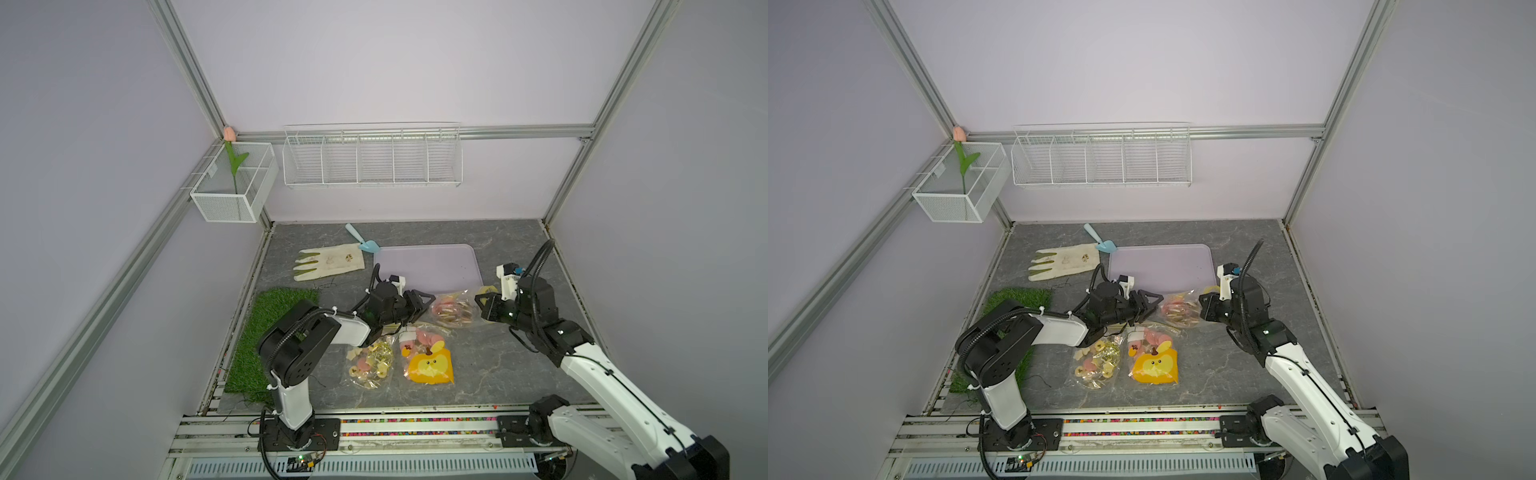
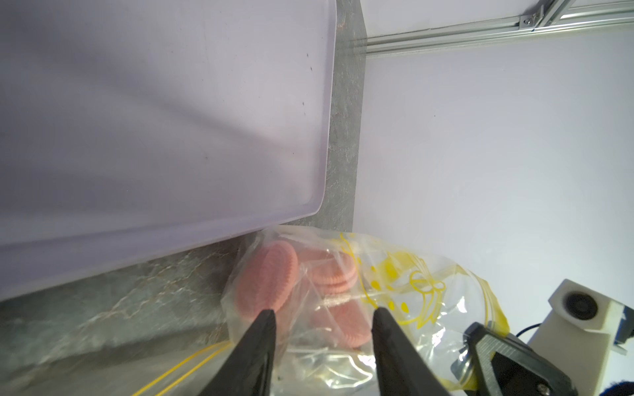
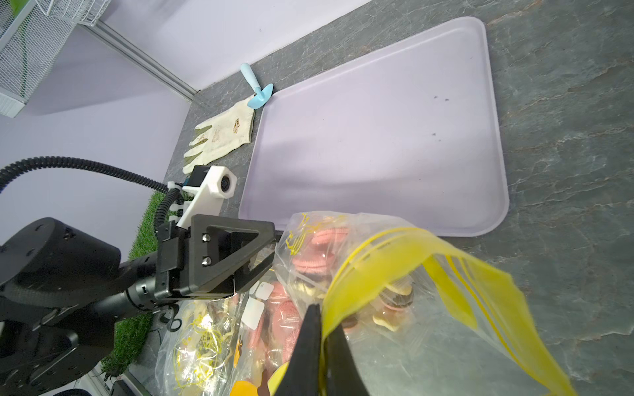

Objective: Pour cookies out of the ziploc bag
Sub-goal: 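Pour the cookies out of the ziploc bag onto the tray.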

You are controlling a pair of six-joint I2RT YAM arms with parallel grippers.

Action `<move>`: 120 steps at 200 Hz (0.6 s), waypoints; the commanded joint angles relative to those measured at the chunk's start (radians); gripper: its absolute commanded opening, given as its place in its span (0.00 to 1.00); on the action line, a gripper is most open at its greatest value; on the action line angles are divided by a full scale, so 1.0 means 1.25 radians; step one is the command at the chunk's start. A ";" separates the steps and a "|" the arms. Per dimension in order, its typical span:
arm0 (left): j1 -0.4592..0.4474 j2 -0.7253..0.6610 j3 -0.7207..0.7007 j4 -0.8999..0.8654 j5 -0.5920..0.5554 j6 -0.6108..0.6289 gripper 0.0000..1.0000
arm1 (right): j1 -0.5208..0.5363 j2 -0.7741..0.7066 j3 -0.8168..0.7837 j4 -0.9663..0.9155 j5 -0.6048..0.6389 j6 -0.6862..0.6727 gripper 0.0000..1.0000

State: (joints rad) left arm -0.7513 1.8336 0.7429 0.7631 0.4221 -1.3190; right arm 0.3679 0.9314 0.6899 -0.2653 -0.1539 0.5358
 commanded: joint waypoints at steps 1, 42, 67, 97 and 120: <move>-0.004 0.017 -0.014 0.077 0.010 -0.044 0.43 | -0.005 -0.009 -0.019 0.004 -0.001 0.008 0.06; -0.005 0.024 -0.018 0.106 0.012 -0.059 0.30 | -0.005 -0.008 -0.022 0.006 -0.002 0.009 0.06; -0.005 0.024 -0.018 0.110 0.012 -0.062 0.20 | -0.006 -0.008 -0.021 0.005 -0.002 0.010 0.06; -0.005 0.034 -0.018 0.125 0.017 -0.071 0.05 | -0.007 -0.006 -0.015 0.006 -0.005 0.009 0.06; -0.005 0.038 -0.018 0.140 0.018 -0.082 0.00 | -0.008 -0.007 -0.007 0.003 -0.003 0.008 0.06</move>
State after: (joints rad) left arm -0.7532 1.8606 0.7288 0.8780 0.4320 -1.3895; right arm 0.3634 0.9314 0.6800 -0.2657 -0.1539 0.5358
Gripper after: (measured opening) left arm 0.051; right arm 0.065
